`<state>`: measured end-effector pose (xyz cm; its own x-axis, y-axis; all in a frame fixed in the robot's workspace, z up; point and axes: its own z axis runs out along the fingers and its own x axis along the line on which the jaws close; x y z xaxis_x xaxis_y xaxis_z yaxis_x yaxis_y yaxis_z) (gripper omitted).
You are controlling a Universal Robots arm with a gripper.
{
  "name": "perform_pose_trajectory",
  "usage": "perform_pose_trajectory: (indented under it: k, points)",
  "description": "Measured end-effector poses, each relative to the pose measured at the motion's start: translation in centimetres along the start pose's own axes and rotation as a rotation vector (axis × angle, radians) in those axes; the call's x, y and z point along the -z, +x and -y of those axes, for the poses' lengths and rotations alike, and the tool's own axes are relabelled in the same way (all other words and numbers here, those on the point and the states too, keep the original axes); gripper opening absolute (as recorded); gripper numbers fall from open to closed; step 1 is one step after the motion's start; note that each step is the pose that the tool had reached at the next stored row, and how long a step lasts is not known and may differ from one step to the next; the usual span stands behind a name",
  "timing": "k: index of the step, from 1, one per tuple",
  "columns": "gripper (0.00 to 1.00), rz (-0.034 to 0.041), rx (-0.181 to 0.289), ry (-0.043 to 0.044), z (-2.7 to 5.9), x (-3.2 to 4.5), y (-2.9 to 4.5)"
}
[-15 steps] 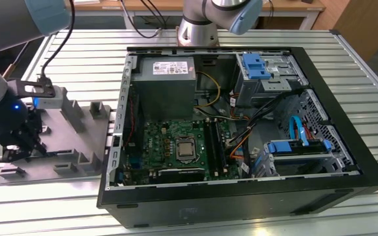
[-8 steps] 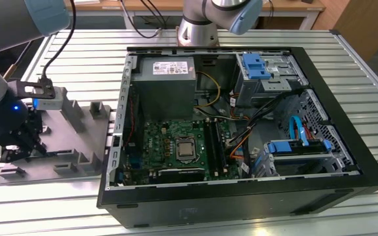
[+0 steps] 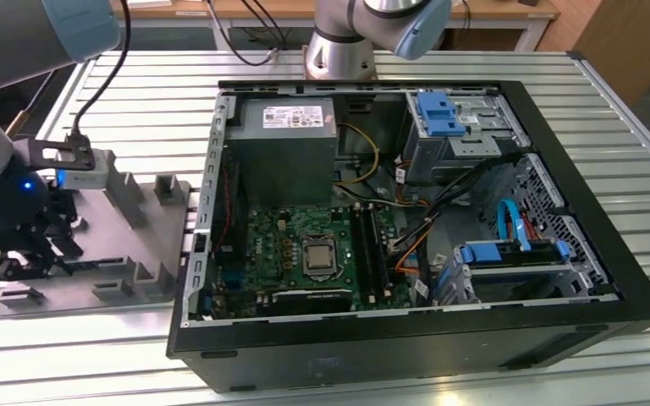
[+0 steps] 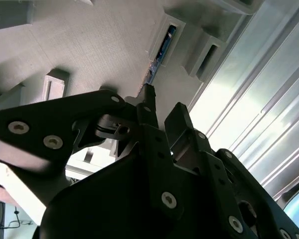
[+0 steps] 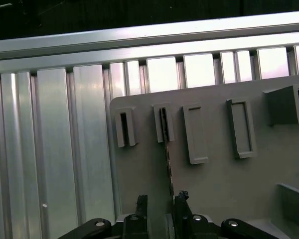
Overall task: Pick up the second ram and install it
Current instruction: 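Pick up the second ram and move it above second insertion slot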
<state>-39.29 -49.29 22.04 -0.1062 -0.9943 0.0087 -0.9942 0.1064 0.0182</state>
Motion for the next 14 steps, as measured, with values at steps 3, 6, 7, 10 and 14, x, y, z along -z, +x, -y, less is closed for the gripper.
perform_pose_trajectory:
  k: [3,6,7,10,14]
  points:
    - [0.36,-0.0001,0.013,0.0002,-0.06,-0.11,-0.06]
    - [0.36,0.0117,0.030,-0.0004,-0.18,-0.48,-0.08]
    - [0.36,0.0192,0.032,-0.0010,-0.19,-0.58,-0.12]
    - [0.36,0.0499,0.035,-0.0040,-0.25,-0.78,-0.27]
    - [0.36,0.0528,0.102,-0.0055,-0.25,-1.20,-0.27]
